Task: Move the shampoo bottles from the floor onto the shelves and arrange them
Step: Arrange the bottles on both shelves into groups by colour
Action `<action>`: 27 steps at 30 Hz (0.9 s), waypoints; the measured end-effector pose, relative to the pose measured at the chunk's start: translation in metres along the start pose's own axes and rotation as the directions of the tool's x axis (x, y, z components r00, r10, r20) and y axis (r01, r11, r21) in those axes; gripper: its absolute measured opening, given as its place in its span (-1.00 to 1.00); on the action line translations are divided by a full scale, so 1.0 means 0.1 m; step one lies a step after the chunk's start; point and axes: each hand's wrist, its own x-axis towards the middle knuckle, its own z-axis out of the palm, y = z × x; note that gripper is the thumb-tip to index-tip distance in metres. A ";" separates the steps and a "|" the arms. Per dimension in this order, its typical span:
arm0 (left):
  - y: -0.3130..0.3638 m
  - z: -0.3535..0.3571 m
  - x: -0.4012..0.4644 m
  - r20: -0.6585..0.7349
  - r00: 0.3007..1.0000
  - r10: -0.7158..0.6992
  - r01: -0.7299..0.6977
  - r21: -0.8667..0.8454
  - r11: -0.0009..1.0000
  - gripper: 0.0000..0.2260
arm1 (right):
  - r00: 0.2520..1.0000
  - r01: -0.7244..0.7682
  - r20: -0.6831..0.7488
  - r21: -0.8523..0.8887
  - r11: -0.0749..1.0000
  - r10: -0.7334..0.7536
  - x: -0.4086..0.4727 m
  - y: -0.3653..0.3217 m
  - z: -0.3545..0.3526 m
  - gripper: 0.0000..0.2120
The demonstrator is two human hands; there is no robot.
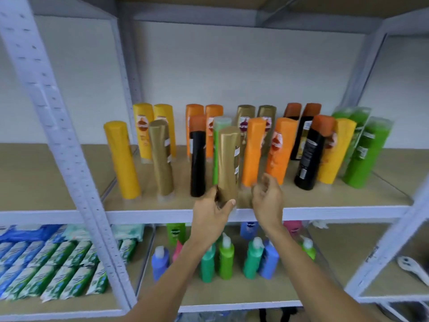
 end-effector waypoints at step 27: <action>0.35 1.04 0.54 -0.205 0.973 -0.107 0.146 0.187 0.972 -0.70 | 0.927 -0.095 0.371 0.081 0.992 0.059 0.18 0.47 -0.73 -0.43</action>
